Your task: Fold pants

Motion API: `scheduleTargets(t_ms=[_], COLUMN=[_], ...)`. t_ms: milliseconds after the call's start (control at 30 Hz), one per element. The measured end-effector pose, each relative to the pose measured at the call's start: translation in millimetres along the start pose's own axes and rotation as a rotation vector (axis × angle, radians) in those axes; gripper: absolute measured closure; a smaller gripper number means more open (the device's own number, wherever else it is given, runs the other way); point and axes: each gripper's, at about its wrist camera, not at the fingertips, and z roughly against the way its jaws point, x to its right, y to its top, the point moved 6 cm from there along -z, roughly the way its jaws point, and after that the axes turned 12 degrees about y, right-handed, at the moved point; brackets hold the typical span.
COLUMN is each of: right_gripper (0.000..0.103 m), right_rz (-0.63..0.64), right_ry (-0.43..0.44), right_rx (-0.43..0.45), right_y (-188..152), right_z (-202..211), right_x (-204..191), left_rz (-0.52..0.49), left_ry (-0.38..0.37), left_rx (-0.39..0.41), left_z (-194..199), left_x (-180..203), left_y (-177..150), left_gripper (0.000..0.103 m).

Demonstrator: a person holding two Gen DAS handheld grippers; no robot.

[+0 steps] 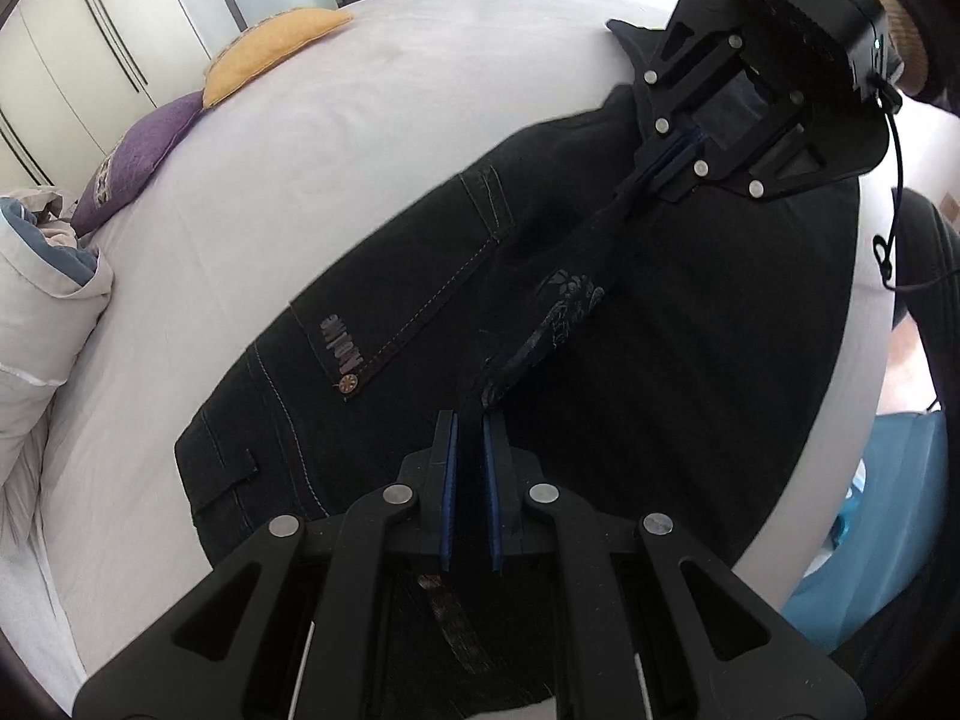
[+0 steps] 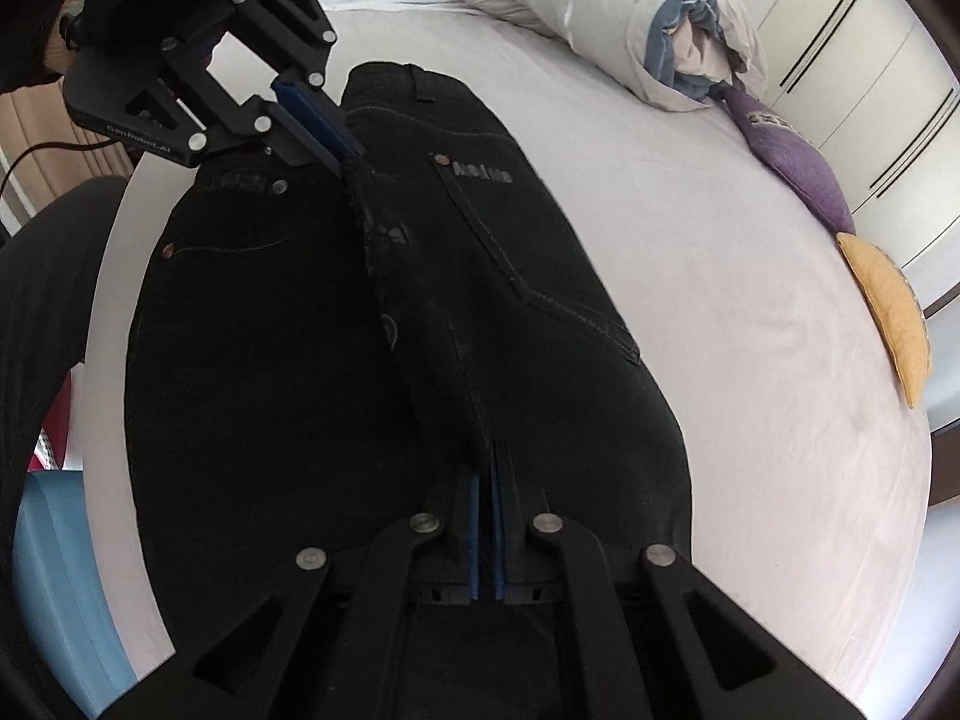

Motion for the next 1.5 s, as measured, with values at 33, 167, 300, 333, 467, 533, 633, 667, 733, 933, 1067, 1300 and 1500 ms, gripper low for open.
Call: scheduleTargets(t_ms=[33, 167, 300, 333, 467, 533, 633, 667, 733, 933, 1067, 1300, 1500], right_gripper=[0.099, 0.099, 0.099, 0.099, 0.099, 0.099, 0.099, 0.099, 0.099, 0.099, 0.099, 0.099, 0.095], right_rz=[0.003, 0.056, 0.077, 0.073, 0.056, 0.048, 0.027, 0.018, -0.005, -0.023, -0.026, -0.031, -0.106], right_ry=[0.000, -0.017, -0.029, -0.028, -0.029, -0.028, -0.028, -0.027, -0.024, -0.046, -0.059, -0.060, -0.051], right_rx=[-0.003, -0.041, -0.070, -0.070, -0.064, -0.063, -0.062, -0.059, -0.048, -0.047, -0.045, -0.056, -0.040], right_y=[-2, -10, -14, -15, -16, -17, -21, -22, -22, -19, -16, -22, -24], right_z=[-1, -10, -18, -18, -16, -17, -19, -19, -18, -19, -17, -24, -35], right_x=[-9, -46, -68, -73, -84, -88, -91, -92, -93, -100, -107, -117, -106], left_rz=[-0.009, -0.034, -0.054, -0.057, -0.073, -0.091, -0.098, -0.102, -0.123, -0.150, -0.162, -0.176, -0.158], left_ry=[0.000, 0.015, 0.018, 0.014, 0.008, 0.008, -0.009, -0.016, -0.019, -0.017, -0.020, -0.029, -0.050], left_rx=[-0.005, -0.016, -0.005, 0.000, 0.011, 0.015, 0.028, 0.031, 0.032, 0.033, 0.034, 0.022, -0.026], left_z=[1, 3, 4, 5, 11, 9, 17, 17, 15, 14, 14, 11, 5], left_x=[8, 25, 35, 38, 47, 45, 52, 52, 55, 64, 57, 61, 56], left_y=[-9, -28, -36, -38, -50, -51, -63, -64, -61, -69, -71, -76, -71], left_gripper=[0.096, 0.096, 0.096, 0.096, 0.096, 0.096, 0.096, 0.096, 0.096, 0.096, 0.096, 0.096, 0.090])
